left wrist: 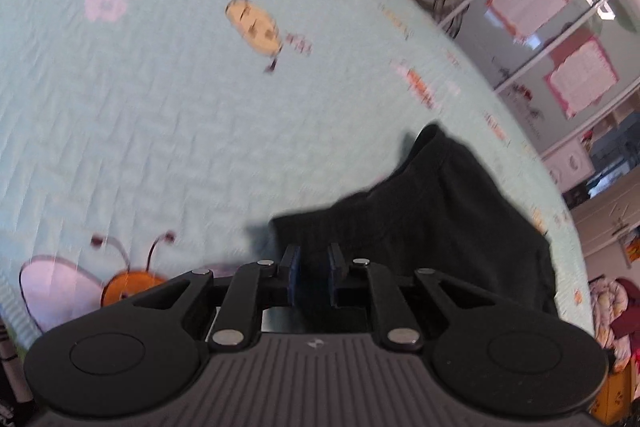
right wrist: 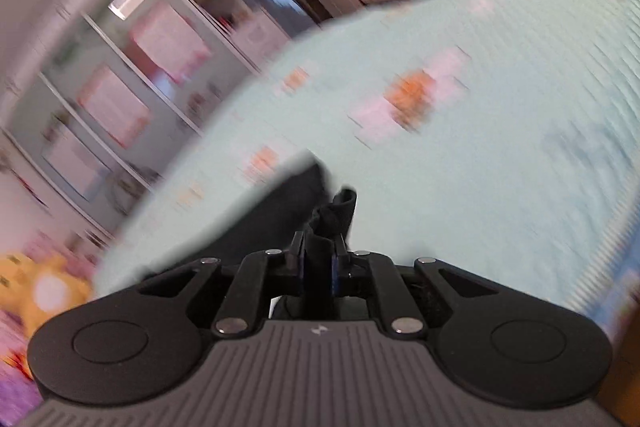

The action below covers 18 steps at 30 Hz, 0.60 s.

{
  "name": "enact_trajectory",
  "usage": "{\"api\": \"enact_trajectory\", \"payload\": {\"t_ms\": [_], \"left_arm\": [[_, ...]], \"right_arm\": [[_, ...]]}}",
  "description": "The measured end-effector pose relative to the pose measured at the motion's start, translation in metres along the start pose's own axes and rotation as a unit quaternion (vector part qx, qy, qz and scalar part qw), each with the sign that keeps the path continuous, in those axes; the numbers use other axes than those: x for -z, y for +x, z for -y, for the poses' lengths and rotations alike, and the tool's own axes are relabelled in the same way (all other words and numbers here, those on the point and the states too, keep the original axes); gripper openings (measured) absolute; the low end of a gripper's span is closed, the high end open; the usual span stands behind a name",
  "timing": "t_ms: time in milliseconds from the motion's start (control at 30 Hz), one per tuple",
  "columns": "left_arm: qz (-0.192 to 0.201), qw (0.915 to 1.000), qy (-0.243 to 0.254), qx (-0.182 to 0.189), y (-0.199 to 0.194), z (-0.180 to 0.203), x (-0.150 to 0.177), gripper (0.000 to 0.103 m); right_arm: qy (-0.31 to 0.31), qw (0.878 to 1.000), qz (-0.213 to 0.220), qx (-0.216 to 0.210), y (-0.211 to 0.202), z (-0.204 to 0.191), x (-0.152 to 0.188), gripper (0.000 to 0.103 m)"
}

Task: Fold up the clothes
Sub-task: 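Grasp a loose leg end with the right gripper and tuck it onto the stack, then open the right gripper and withdraw from the folded sweatpants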

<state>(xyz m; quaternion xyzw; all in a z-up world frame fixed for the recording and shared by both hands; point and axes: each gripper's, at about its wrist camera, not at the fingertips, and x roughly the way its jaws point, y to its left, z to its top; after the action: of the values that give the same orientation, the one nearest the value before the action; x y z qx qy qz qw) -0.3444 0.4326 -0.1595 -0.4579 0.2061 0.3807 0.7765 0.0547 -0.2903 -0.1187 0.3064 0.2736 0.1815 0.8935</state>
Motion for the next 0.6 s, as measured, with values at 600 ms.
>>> {"api": "enact_trajectory", "payload": {"t_ms": [600], "left_arm": [[-0.051, 0.9987, -0.007, 0.004, 0.003, -0.022, 0.037, 0.027]], "right_arm": [[-0.037, 0.999, 0.012, 0.01, 0.013, 0.005, -0.035, 0.008]]}}
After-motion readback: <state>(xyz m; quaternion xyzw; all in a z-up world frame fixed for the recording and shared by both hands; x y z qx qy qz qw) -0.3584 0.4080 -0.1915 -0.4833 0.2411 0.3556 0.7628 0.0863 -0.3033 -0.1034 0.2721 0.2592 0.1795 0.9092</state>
